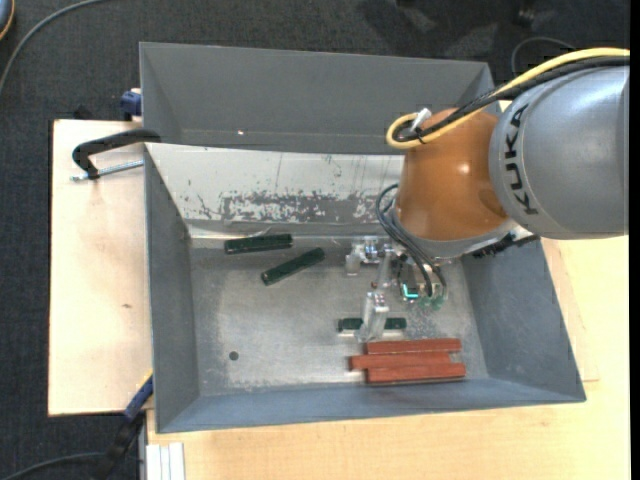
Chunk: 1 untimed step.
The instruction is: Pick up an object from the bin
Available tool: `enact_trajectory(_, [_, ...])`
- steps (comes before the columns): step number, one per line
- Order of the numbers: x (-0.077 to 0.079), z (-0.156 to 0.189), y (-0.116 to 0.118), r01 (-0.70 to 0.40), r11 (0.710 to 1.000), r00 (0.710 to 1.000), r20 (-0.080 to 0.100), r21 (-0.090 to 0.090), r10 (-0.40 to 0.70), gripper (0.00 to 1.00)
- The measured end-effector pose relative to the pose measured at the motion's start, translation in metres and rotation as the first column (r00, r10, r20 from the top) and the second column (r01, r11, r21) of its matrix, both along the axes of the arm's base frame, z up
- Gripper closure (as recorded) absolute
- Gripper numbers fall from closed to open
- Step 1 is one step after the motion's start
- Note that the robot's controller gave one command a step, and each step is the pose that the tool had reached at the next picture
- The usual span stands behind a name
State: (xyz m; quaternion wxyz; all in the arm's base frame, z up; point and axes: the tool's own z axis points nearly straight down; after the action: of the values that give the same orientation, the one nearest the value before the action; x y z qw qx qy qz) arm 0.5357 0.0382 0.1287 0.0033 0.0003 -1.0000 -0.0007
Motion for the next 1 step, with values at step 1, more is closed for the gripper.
enact_trajectory(1, [-0.0294, -0.0593, -0.0224, 0.237, 0.971, 0.971, 0.003, 0.000, -0.237, 0.00])
